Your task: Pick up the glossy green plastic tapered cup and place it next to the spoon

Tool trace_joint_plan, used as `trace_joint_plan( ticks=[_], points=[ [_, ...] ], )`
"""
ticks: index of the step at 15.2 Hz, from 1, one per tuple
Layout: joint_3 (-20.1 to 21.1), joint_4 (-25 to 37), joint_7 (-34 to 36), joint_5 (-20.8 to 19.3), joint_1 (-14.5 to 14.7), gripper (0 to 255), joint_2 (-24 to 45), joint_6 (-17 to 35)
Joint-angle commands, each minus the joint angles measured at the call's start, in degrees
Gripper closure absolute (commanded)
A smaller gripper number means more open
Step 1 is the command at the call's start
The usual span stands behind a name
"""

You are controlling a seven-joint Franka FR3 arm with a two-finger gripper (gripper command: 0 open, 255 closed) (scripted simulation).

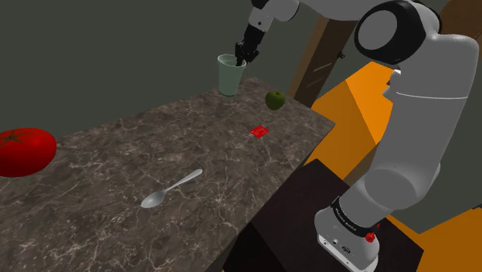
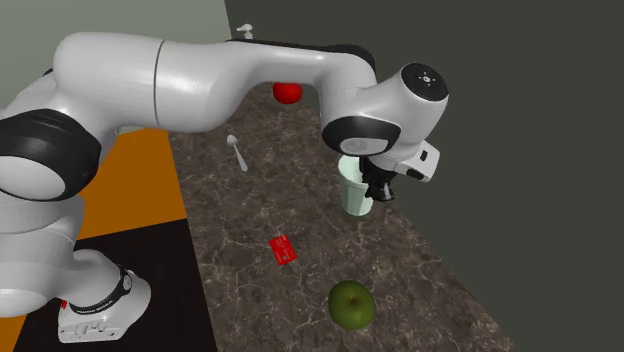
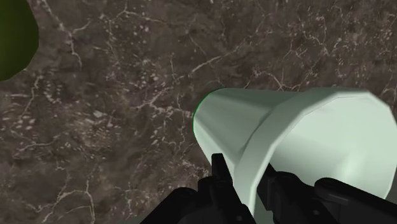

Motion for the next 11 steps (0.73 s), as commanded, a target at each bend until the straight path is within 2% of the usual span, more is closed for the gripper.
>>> trace_joint_plan(
  ticks=[1, 11],
  points=[
    [0.0, 1.5, 0.4, -0.1, -0.1, 255, -0.1, -1.6],
    [-0.1, 9.5, 2.2, -0.5, -0.5, 255, 0.1, -9.1]
  ],
)
